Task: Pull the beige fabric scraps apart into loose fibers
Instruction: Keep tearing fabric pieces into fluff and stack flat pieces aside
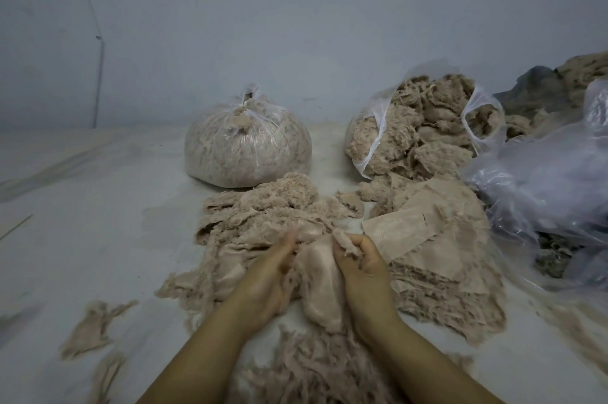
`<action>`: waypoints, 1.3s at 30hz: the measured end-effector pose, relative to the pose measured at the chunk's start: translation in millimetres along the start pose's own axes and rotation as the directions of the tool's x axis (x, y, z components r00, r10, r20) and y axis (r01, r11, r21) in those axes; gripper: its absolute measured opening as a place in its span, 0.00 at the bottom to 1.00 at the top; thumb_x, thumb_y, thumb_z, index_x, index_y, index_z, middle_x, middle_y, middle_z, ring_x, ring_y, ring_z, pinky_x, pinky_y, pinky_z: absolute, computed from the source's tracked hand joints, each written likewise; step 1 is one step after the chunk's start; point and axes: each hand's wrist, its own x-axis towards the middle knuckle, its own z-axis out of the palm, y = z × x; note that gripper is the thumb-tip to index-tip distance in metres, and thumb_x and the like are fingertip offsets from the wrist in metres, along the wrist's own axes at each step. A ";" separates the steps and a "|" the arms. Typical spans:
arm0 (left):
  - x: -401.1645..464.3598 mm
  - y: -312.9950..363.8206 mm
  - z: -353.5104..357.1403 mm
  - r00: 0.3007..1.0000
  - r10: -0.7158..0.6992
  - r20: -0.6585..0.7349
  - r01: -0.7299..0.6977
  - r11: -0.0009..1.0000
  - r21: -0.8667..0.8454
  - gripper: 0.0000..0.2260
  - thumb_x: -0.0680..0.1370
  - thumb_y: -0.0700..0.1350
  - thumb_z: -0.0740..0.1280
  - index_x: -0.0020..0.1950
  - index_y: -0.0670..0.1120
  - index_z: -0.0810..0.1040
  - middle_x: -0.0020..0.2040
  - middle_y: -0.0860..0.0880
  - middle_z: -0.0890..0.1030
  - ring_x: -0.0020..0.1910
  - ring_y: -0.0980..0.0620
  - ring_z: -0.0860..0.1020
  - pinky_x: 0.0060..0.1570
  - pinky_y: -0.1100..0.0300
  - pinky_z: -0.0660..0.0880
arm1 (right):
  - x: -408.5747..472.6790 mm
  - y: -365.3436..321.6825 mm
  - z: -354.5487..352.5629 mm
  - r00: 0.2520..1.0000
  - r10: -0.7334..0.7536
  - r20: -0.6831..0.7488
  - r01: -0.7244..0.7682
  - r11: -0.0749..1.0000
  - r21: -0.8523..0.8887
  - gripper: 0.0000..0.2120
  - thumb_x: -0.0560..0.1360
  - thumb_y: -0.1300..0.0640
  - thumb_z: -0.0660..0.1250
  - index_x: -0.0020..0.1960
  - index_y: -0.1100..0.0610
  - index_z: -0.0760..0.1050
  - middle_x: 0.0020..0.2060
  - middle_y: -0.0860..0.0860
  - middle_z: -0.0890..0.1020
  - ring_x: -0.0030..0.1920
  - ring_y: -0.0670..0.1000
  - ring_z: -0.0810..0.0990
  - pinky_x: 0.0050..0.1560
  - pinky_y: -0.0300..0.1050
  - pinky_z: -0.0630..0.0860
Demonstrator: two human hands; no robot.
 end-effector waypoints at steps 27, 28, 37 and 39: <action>1.7 -3.8 27.2 0.982 0.185 -0.041 -0.152 0.899 0.410 0.15 0.75 0.55 0.65 0.44 0.45 0.84 0.45 0.48 0.85 0.46 0.51 0.83 0.48 0.60 0.77 | -5.9 -10.0 2.5 0.997 -0.063 -0.042 0.061 0.997 -0.038 0.09 0.77 0.56 0.66 0.41 0.58 0.70 0.30 0.47 0.74 0.31 0.43 0.73 0.35 0.39 0.73; 4.9 -6.6 31.1 0.962 0.246 -0.116 -0.173 0.883 0.436 0.14 0.77 0.52 0.65 0.41 0.43 0.81 0.42 0.47 0.84 0.43 0.50 0.81 0.45 0.59 0.76 | -6.7 -10.3 3.0 0.997 -0.066 -0.049 0.065 0.997 -0.030 0.08 0.77 0.56 0.66 0.41 0.56 0.70 0.31 0.47 0.74 0.33 0.43 0.74 0.37 0.39 0.73; 24.7 -17.5 21.2 0.809 0.463 -0.361 -0.273 0.841 0.467 0.13 0.82 0.46 0.59 0.40 0.43 0.75 0.37 0.42 0.78 0.37 0.47 0.76 0.41 0.52 0.75 | -0.8 -11.6 1.2 0.980 -0.014 -0.198 0.034 0.994 0.101 0.09 0.80 0.62 0.61 0.41 0.58 0.66 0.35 0.55 0.69 0.34 0.47 0.69 0.34 0.40 0.69; 24.8 -9.5 6.9 0.763 0.449 -0.464 -0.249 0.868 0.431 0.13 0.82 0.46 0.58 0.43 0.43 0.76 0.36 0.39 0.78 0.51 0.32 0.77 0.39 0.46 0.75 | 5.4 -13.4 -7.5 0.966 -0.032 -0.256 0.056 0.994 0.090 0.08 0.80 0.62 0.60 0.42 0.57 0.67 0.33 0.52 0.70 0.28 0.41 0.69 0.28 0.33 0.67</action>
